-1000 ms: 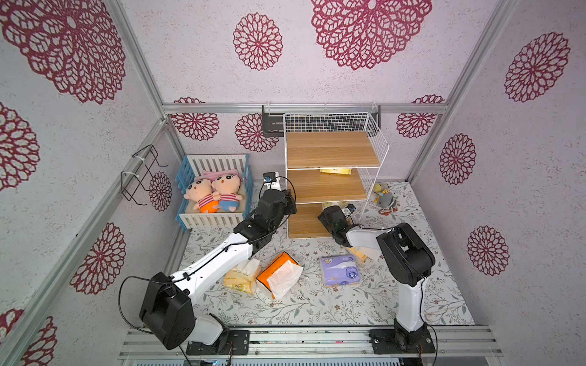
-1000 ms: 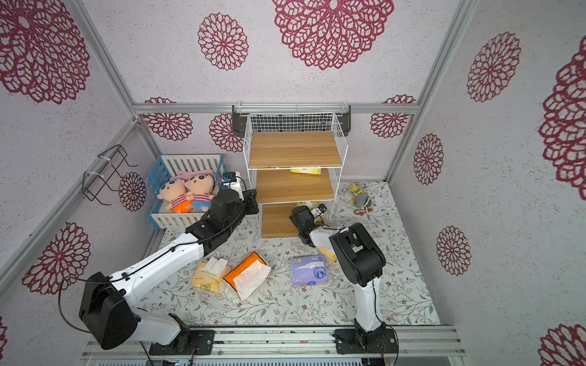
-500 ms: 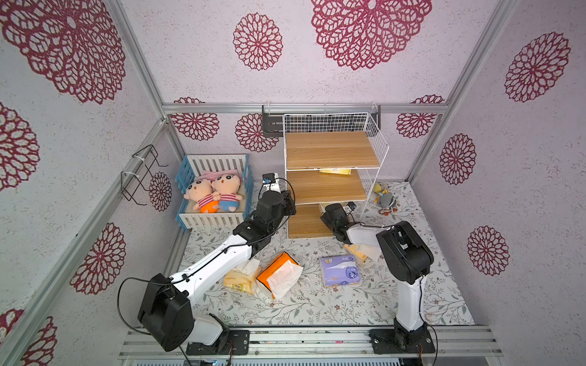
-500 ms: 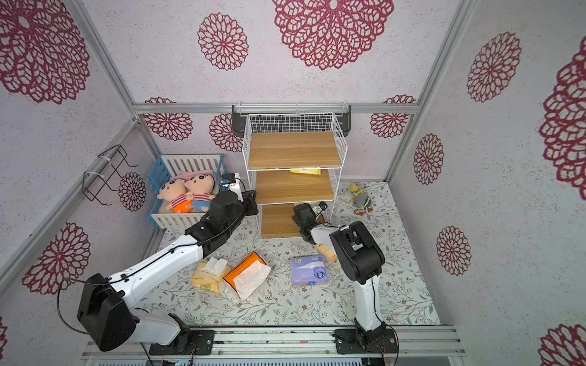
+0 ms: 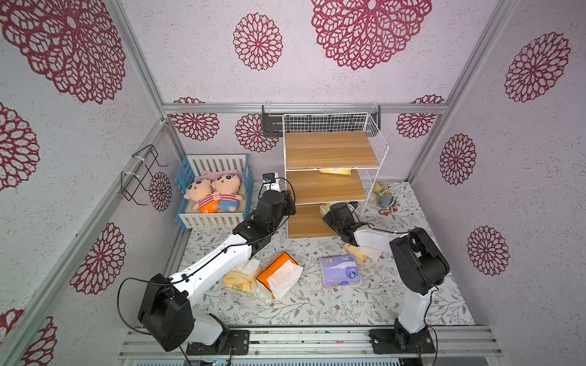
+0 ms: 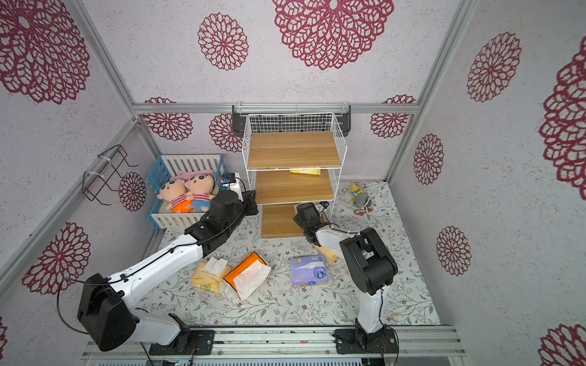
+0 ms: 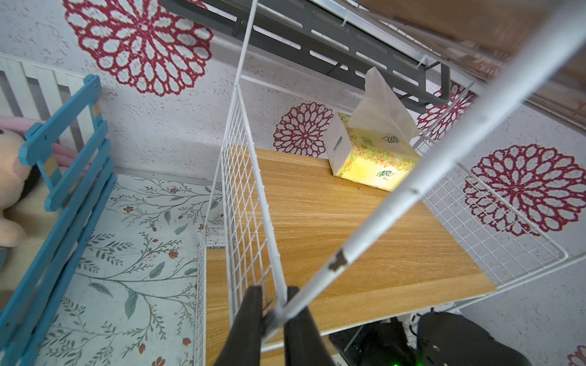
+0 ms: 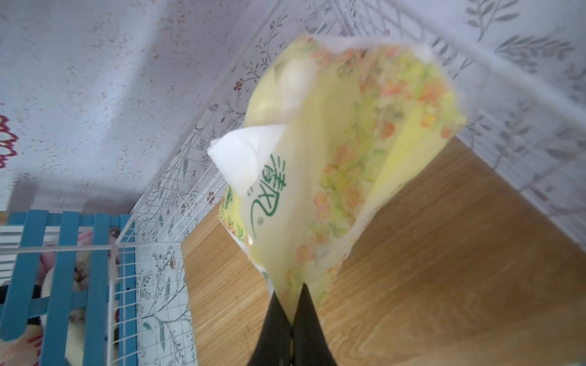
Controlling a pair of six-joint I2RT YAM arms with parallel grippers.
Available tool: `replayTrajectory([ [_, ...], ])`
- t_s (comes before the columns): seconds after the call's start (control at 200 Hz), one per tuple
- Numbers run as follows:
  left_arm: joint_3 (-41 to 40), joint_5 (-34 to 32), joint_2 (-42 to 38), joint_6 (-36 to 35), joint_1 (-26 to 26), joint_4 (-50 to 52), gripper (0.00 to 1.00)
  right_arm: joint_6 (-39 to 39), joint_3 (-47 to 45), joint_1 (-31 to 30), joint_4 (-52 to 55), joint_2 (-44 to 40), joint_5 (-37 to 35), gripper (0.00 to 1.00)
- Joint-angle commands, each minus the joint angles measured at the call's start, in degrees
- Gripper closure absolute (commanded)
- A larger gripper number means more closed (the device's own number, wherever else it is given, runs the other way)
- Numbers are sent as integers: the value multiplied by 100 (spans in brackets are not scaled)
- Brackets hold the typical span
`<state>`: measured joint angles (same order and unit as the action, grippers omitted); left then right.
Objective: Remove the tissue boxes from the shelf
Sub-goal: Pick up a box of tissues from the shelf.
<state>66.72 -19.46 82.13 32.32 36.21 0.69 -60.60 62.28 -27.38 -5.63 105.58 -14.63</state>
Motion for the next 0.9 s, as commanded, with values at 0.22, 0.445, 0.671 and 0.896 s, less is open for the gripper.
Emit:
replayTrajectory([
  [0.22,153,-140,-96,526,-61,377,96,320,-1223,-254,556,-2309,288,100],
  [0.445,207,-200,-189,521,-148,566,96,280,-2100,-351,1717,-4276,409,100],
  [0.671,324,-274,-256,488,-175,818,96,311,-2115,-400,3806,-5860,-72,100],
  [0.896,306,-282,-435,411,-227,863,96,58,-2138,-403,5505,-6593,-678,100],
])
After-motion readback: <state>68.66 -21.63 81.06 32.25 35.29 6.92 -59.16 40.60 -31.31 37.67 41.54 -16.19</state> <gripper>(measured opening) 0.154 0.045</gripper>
